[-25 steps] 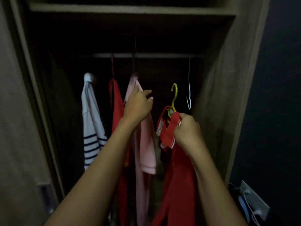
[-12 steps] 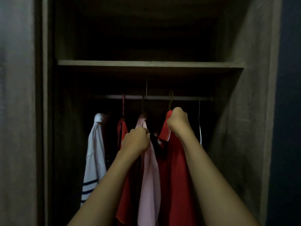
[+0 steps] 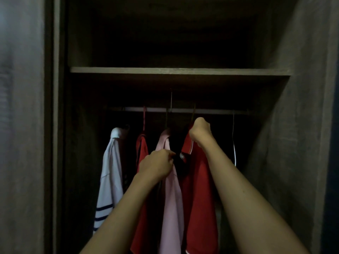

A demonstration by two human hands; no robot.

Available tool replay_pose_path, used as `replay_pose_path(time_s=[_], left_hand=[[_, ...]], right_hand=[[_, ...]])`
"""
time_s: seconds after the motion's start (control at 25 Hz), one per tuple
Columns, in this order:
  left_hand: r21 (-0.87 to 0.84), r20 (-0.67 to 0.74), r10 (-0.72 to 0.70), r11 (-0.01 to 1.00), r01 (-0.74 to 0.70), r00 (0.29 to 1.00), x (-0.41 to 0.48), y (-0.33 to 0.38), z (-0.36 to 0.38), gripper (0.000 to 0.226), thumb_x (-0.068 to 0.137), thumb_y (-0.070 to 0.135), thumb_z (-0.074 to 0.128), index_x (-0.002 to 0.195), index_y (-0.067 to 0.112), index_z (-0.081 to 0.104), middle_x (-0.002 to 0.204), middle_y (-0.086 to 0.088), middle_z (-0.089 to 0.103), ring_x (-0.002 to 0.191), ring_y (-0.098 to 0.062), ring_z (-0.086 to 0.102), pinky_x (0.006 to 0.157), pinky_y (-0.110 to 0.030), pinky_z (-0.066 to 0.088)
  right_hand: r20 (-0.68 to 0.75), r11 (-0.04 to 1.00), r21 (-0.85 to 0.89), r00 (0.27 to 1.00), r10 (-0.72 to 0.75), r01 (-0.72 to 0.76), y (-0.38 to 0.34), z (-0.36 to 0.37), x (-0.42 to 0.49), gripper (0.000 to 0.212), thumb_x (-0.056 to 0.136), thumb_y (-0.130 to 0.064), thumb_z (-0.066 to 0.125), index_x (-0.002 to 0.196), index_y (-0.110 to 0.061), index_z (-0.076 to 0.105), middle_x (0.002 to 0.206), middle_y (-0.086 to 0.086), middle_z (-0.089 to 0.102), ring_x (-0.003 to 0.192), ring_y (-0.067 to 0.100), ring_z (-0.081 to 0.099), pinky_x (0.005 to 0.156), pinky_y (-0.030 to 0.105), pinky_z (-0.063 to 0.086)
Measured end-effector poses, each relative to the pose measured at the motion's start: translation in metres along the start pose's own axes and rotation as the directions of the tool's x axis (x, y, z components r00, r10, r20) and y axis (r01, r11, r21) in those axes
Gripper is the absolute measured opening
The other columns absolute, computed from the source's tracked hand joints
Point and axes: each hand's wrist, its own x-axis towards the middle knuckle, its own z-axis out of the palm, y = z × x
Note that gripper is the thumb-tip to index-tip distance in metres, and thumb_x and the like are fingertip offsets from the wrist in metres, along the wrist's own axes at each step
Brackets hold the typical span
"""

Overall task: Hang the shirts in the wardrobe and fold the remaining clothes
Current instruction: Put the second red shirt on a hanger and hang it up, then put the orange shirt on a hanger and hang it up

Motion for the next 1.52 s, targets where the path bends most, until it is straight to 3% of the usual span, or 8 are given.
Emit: replay_pose_path(time_s=[0.28,0.44,0.6,0.88,1.08,1.24,1.36,1.52], left_hand=[[-0.005,-0.023,-0.022,1.000,0.022,0.999,0.003,-0.008,0.000,0.038,0.094,0.029,0.042,0.131,0.035,0.049,0.132,-0.006,0.056,0.118,-0.031,0.053,0.096,-0.045,0.045],[-0.050,-0.067,-0.013,0.999,0.010,0.998,-0.005,-0.009,-0.005,0.037,0.093,0.029,0.044,0.129,0.034,0.050,0.127,-0.006,0.060,0.117,-0.033,0.054,0.094,-0.045,0.046],[-0.171,-0.225,0.055,0.981,-0.095,0.973,-0.031,-0.017,-0.027,0.036,0.092,0.018,0.048,0.126,0.025,0.057,0.114,-0.006,0.067,0.107,-0.026,0.060,0.089,-0.031,0.045],[-0.340,-0.478,-0.035,0.929,-0.148,0.877,-0.129,-0.073,-0.077,0.026,0.091,0.009,0.053,0.109,0.020,0.067,0.104,0.009,0.068,0.092,0.002,0.060,0.078,-0.004,0.041],[-0.361,-0.485,-0.233,0.931,0.050,0.843,-0.237,-0.146,-0.113,0.024,0.089,0.020,0.048,0.104,0.026,0.066,0.099,0.010,0.070,0.087,-0.001,0.065,0.078,-0.017,0.050],[-0.351,-0.476,-0.401,0.903,0.249,0.783,-0.342,-0.208,-0.142,0.027,0.085,0.021,0.046,0.102,0.024,0.067,0.099,0.009,0.070,0.092,-0.003,0.065,0.082,-0.020,0.050],[-0.311,-0.519,-0.513,0.858,0.408,0.684,-0.421,-0.244,-0.164,0.027,0.085,0.019,0.046,0.101,0.024,0.067,0.099,0.011,0.069,0.092,0.000,0.063,0.083,-0.020,0.049],[-0.346,-0.579,-0.658,0.733,0.585,0.482,-0.510,-0.287,-0.187,0.025,0.090,0.018,0.048,0.103,0.025,0.068,0.099,0.011,0.069,0.091,-0.004,0.064,0.079,-0.028,0.051]], right_hand=[[0.015,0.999,-0.015,0.999,0.043,-0.043,0.010,0.011,0.001,0.027,0.087,0.005,0.044,0.111,0.000,0.058,0.118,0.021,0.058,0.111,0.038,0.057,0.087,0.041,0.050],[-0.042,0.994,-0.105,0.998,0.037,-0.041,0.009,0.011,-0.015,0.048,0.090,-0.007,0.050,0.136,-0.010,0.039,0.140,0.020,0.035,0.129,0.038,0.032,0.102,0.049,0.037],[-0.239,0.968,-0.205,0.952,-0.190,0.142,0.007,0.012,-0.049,0.055,0.090,-0.013,0.050,0.141,-0.012,0.031,0.141,0.017,0.032,0.126,0.036,0.029,0.101,0.044,0.034],[-0.345,0.878,0.124,0.850,-0.398,0.462,-0.032,0.060,-0.145,0.042,0.085,-0.003,0.049,0.126,-0.007,0.055,0.124,0.016,0.053,0.113,0.034,0.043,0.097,0.031,0.031],[-0.240,0.815,0.371,0.894,-0.379,0.445,-0.080,0.117,-0.246,0.033,0.082,0.001,0.053,0.112,-0.007,0.063,0.110,0.016,0.060,0.104,0.035,0.051,0.093,0.034,0.033],[-0.011,0.764,0.553,0.920,-0.392,0.333,-0.116,0.164,-0.336,0.031,0.084,0.003,0.051,0.111,-0.007,0.064,0.110,0.014,0.061,0.104,0.030,0.053,0.089,0.025,0.034],[0.200,0.748,0.622,0.876,-0.438,0.232,-0.142,0.201,-0.398,0.030,0.087,0.001,0.050,0.112,-0.010,0.063,0.112,0.010,0.059,0.105,0.026,0.054,0.087,0.022,0.037],[0.458,0.751,0.656,0.752,-0.475,0.075,-0.179,0.251,-0.470,0.028,0.092,-0.006,0.048,0.115,-0.019,0.059,0.118,0.000,0.056,0.108,0.014,0.052,0.089,0.025,0.043]])
